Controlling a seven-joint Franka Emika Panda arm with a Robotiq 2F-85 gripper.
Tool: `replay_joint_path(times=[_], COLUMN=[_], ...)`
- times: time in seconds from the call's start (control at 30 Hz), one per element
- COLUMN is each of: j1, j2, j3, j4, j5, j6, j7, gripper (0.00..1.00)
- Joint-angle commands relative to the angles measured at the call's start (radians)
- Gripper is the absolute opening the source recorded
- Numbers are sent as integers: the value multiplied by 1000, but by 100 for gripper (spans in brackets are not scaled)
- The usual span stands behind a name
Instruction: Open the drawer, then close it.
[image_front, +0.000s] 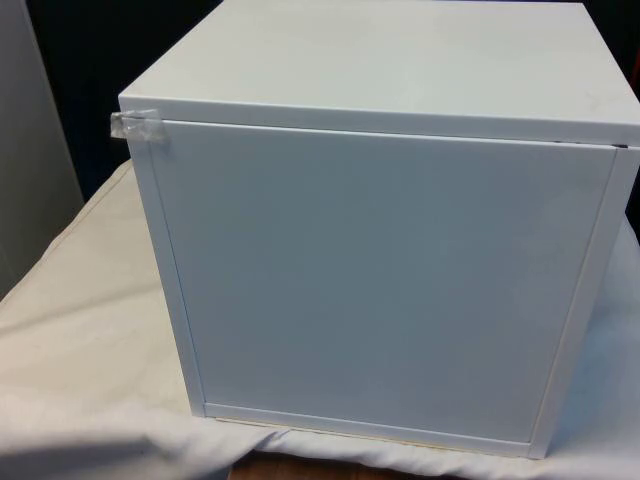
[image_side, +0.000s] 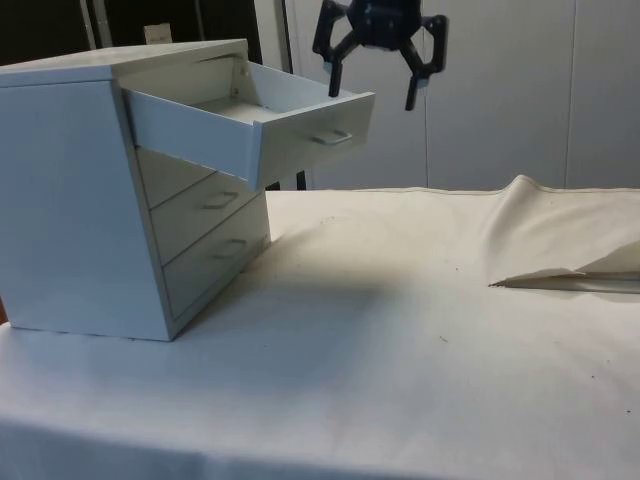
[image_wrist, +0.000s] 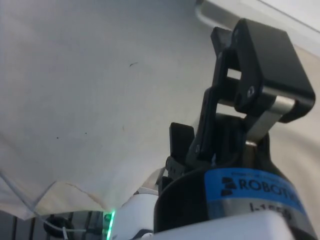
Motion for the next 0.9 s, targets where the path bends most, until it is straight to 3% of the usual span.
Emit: replay_joint_path(times=[0.0, 0.17, 0.37, 0.47, 0.5, 0.63, 0.87], j1=[-3, 4, 21, 20, 23, 25, 24], j2=[-5, -9, 27, 33, 63, 93, 100], j3=[8, 8, 45, 49, 68, 87, 95], j4=[-10, -23, -42, -44, -41, -40, -37], j5=[-5, 0, 10, 18, 19, 19, 20], j6=[12, 2, 48, 46, 73, 93, 93], j7=[11, 10, 51, 44, 66, 85, 89], gripper=[100, 100, 100, 100, 100, 100, 100])
